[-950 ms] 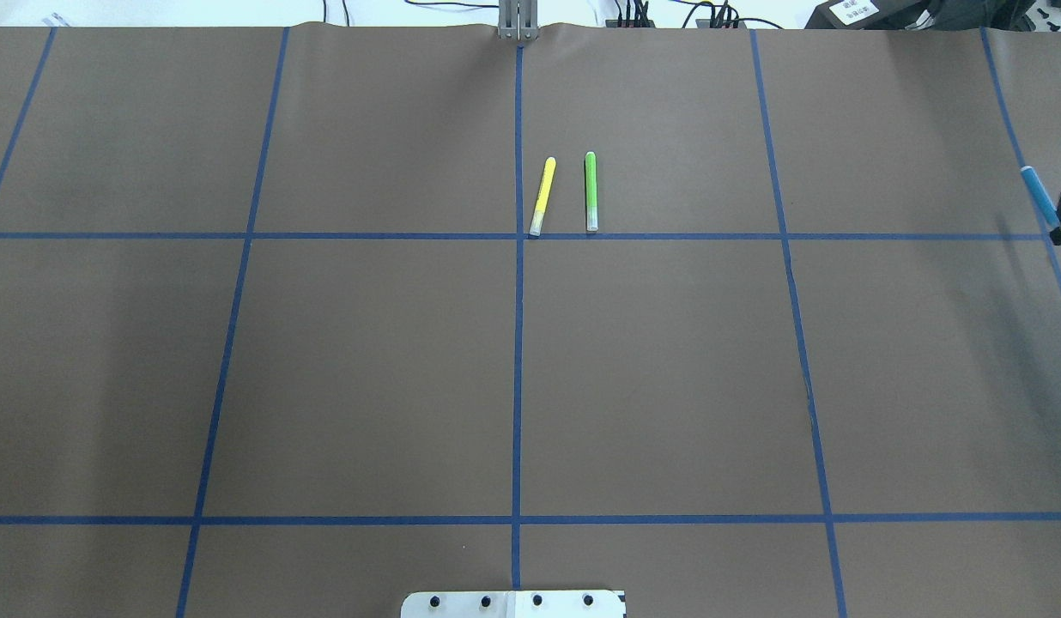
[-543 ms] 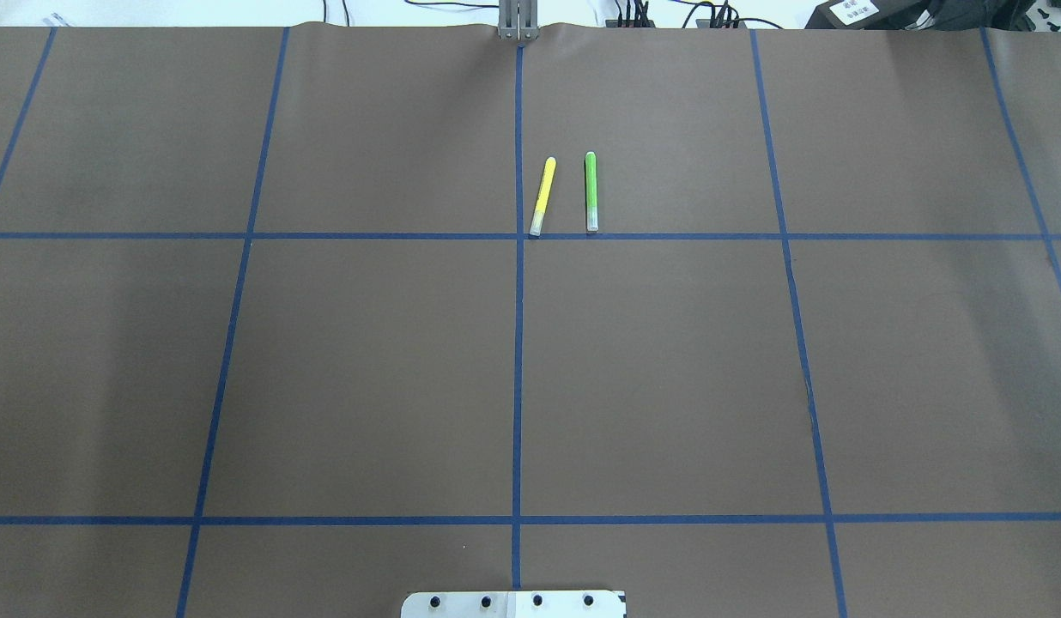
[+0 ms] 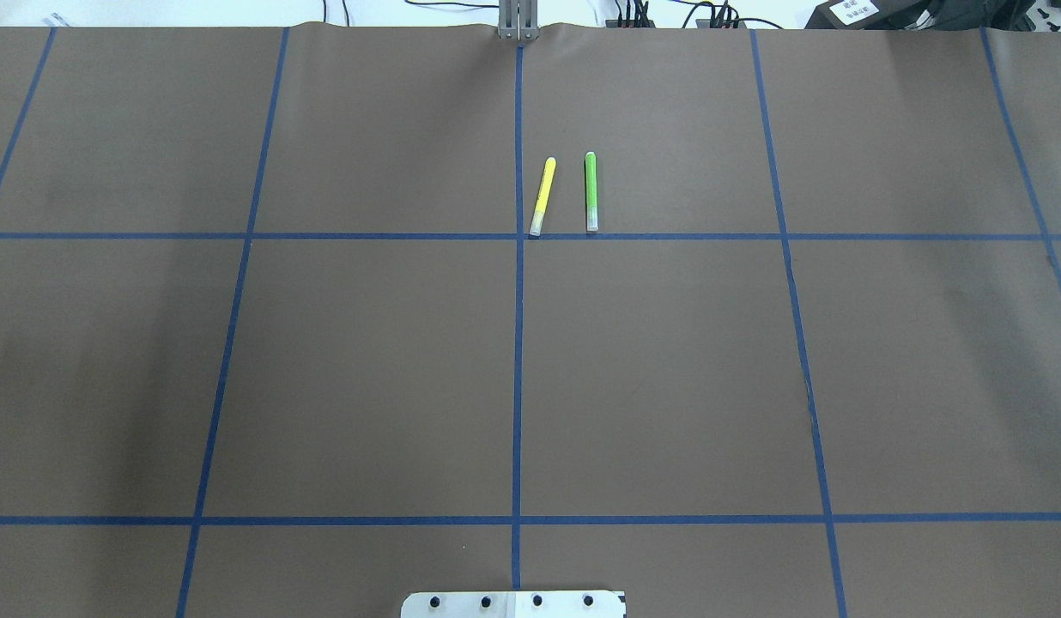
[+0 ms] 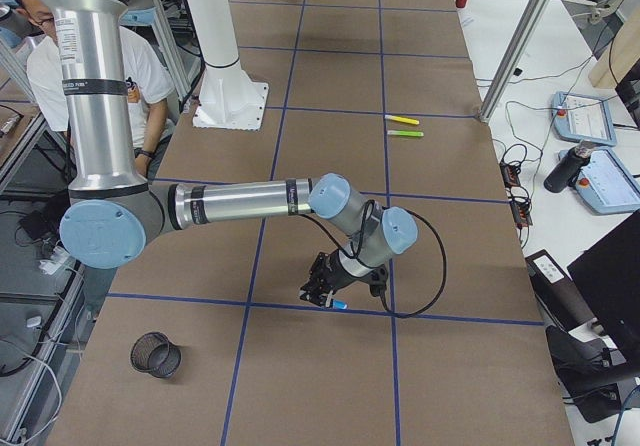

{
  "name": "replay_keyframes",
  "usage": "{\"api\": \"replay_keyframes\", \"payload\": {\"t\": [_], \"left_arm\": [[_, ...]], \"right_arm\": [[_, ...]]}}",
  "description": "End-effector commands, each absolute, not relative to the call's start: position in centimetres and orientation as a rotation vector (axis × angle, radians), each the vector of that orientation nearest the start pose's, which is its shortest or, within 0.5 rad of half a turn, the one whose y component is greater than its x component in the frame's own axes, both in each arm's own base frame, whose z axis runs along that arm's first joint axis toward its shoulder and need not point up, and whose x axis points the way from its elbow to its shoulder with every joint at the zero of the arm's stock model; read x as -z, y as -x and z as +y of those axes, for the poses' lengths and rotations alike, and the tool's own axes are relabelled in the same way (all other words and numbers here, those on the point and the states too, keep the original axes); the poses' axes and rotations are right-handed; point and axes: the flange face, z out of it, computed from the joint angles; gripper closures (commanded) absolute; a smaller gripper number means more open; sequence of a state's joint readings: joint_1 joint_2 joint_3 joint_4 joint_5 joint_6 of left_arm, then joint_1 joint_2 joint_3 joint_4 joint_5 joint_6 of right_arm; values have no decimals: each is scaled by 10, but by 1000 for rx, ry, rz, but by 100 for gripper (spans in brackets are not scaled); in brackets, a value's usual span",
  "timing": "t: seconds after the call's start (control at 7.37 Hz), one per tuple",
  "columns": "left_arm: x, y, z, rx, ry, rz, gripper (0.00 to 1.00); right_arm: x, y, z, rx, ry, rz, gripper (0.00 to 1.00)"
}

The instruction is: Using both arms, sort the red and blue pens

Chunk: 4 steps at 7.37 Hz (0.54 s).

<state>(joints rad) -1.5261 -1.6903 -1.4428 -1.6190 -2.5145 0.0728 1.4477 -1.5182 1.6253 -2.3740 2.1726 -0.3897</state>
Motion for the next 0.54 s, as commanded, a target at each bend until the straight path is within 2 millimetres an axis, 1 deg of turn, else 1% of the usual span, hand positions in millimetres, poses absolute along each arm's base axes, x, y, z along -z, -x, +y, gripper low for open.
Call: {"api": "replay_keyframes", "payload": {"t": [0.0,0.14,0.27,0.41], "left_arm": [[-611,10,-576,-162,-82,942,0],[-596,9,-585,-172,-105,940,0],[-585,9,-589,-163,-115,941,0],[-578,8,-593,-156,-137,943,0]], "right_arm": [[-688,-29,-399,257,776,-676,100],[-699,-34,-372,313,862,-712,100],[-705,-41,-348,336,954,-715,100],[-717,-47,-324,346,1022,-693,100]]}}
